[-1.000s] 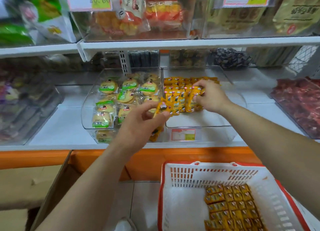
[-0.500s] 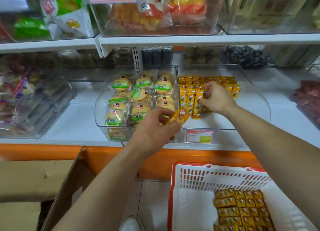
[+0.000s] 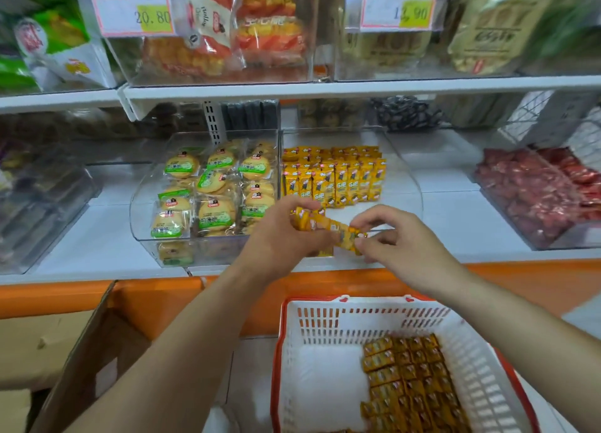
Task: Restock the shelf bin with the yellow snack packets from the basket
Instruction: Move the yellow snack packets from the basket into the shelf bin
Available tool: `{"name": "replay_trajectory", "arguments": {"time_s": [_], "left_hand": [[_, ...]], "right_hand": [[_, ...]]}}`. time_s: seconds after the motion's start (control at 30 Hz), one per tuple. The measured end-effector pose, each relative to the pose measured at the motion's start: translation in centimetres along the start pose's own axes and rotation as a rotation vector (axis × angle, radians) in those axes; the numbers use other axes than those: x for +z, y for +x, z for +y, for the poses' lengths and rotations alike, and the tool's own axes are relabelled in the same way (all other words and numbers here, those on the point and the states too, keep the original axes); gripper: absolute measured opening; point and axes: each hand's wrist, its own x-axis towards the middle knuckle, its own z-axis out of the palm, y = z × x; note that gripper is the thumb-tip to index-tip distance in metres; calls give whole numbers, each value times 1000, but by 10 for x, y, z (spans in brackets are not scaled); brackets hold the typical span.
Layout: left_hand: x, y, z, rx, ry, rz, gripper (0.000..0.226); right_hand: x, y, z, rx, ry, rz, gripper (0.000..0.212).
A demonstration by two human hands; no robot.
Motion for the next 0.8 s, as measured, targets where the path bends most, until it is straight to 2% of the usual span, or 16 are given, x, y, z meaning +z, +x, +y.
{"name": "replay_trajectory", "arguments": {"time_s": [0.1,0.2,0.27,0.33,0.43,0.5,0.57,0.63,0.73,0.8], "left_hand": [[8,2,4,-31,-102,12,45],[14,3,3,-57,-130,-4,38],[19,4,1,-52,-136,-19,36],[24,5,-1,-36,-110,-28,35],[29,7,-5,13,-99,-54,32],[32,9,-5,52,-104,-79,30],[33,10,-7,68,-77,-59,30],[28,14,-10,94,47,28,31],[8,23,-16,160,393,271,41],[-8,29,-22,140,520,385,49]], "right_hand": [[-2,-7,-4,20,61,-60,19],[-5,-12,-2,-8,10,-117,19],[-9,-10,0,-2,7,-5,18],[-14,-5,0,35,124,95,16],[-18,1,0,17,155,-6,32],[-18,7,-2,-30,82,-67,28],[-18,16,-3,-69,7,-57,26],[-21,30,-1,-93,-16,-24,28],[-28,66,6,-102,-97,71,32],[-28,97,15,-88,-182,94,32]]}}
